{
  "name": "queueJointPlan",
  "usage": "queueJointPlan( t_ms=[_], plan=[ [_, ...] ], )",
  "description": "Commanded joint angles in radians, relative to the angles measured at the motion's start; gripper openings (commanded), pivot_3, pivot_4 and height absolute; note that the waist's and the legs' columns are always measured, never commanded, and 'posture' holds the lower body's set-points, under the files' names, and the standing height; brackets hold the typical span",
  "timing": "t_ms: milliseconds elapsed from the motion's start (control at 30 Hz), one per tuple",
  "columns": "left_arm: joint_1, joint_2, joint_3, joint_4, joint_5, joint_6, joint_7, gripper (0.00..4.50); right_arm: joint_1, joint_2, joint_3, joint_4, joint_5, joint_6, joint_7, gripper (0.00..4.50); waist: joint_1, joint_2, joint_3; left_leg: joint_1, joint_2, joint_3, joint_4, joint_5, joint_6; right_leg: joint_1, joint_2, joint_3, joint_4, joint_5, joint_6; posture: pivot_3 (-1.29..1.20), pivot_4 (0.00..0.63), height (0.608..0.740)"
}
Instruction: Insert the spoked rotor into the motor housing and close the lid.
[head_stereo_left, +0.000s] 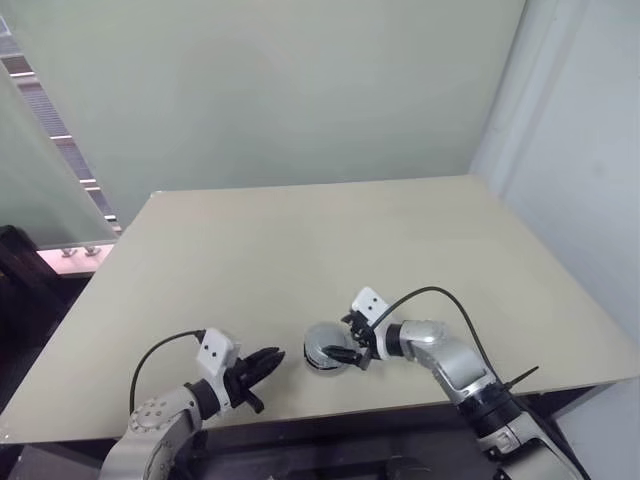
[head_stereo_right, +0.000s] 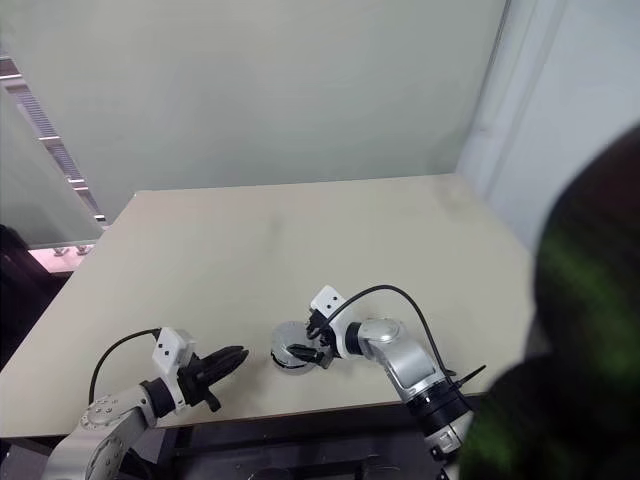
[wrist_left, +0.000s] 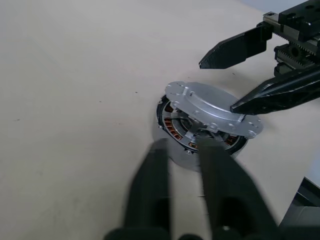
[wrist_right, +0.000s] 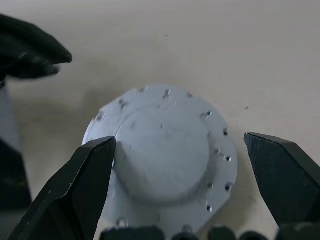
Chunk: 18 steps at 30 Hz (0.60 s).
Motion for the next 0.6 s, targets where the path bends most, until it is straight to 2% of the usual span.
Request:
queueJointPlan(
  t_ms=[33, 600],
  plan=[
    [-0.027, 0.011, -0.005, -0.025, -0.002, -0.004, -0.011, 0.02, -0.056, -0.007, -0.010, 0.036, 0.032, -0.112, 0.115, 4.50, 0.000, 0.000, 0.000, 0.000, 0.000, 0.000, 0.000, 0.000, 0.000, 0.000, 0.000, 0.000, 0.000, 0.000, 0.000, 0.00, 0.000, 0.740],
    [0.019, 0.024, -0.003, -0.056, 0.005, -0.007, -0.011, 0.02, -0.268, 0.032, 0.024, 0.497, -0.077, -0.430, 0.339, 4.50, -0.001, 0.000, 0.000, 0.002, 0.000, 0.000, -0.001, 0.000, 0.000, 0.001, 0.000, 0.000, 0.002, 0.000, 0.000, 0.00, 0.000, 0.740]
  ],
)
